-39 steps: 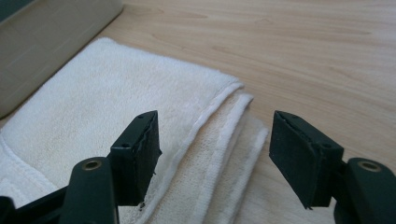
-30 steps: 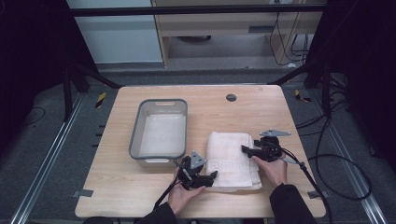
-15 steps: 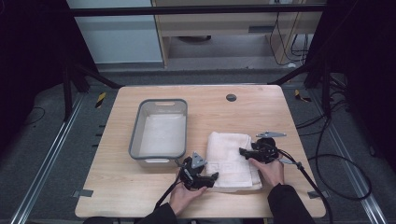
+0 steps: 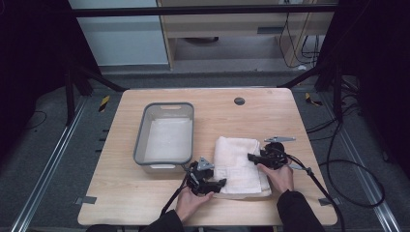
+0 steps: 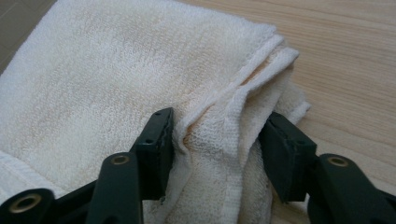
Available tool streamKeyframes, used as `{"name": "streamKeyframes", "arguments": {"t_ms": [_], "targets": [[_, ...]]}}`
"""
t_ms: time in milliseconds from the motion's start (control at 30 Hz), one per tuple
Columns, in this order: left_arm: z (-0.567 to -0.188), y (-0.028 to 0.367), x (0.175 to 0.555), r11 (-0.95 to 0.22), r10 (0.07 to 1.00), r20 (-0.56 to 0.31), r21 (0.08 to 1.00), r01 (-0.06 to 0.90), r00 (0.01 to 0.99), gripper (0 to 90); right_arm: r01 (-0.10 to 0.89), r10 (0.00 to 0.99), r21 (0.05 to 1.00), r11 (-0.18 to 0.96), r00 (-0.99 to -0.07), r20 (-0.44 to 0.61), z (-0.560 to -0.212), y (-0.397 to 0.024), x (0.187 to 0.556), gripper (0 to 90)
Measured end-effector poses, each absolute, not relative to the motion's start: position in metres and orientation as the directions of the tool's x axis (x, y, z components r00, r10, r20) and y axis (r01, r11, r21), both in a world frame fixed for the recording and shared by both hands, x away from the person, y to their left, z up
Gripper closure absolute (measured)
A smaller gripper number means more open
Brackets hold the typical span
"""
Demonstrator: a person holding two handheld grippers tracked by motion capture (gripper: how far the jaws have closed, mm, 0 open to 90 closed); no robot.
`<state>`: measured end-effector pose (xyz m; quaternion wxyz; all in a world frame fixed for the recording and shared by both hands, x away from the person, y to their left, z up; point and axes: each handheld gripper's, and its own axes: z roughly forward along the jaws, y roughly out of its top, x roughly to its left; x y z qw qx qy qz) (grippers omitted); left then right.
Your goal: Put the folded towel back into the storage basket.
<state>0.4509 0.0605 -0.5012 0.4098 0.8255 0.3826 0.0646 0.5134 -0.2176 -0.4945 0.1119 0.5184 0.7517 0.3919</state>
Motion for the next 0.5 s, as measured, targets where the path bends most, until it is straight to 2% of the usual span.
{"name": "streamKeyframes", "arguments": {"t_ms": [67,133,233,500], "targets": [[-0.5012,0.0604,0.4508,-0.371,0.68,-0.214,0.725,0.58,0.702,43.3,0.701,0.865,0.698,0.148,-0.434,0.253,-0.4936,-0.2167,0.5135,53.7],[-0.5012,0.0606,0.4511,-0.37,0.674,-0.224,0.723,0.584,0.704,44.3,0.701,0.864,0.697,0.15,-0.435,0.252,-0.4935,-0.2165,0.5135,55.2],[-0.5009,0.0607,0.4513,-0.371,0.664,-0.236,0.72,0.587,0.709,50.6,0.7,0.862,0.697,0.153,-0.44,0.253,-0.4928,-0.2152,0.5133,61.3],[-0.5002,0.0611,0.4507,-0.365,0.647,-0.26,0.719,0.591,0.716,60.3,0.692,0.853,0.706,0.152,-0.453,0.261,-0.4921,-0.2154,0.5141,68.4]]}}
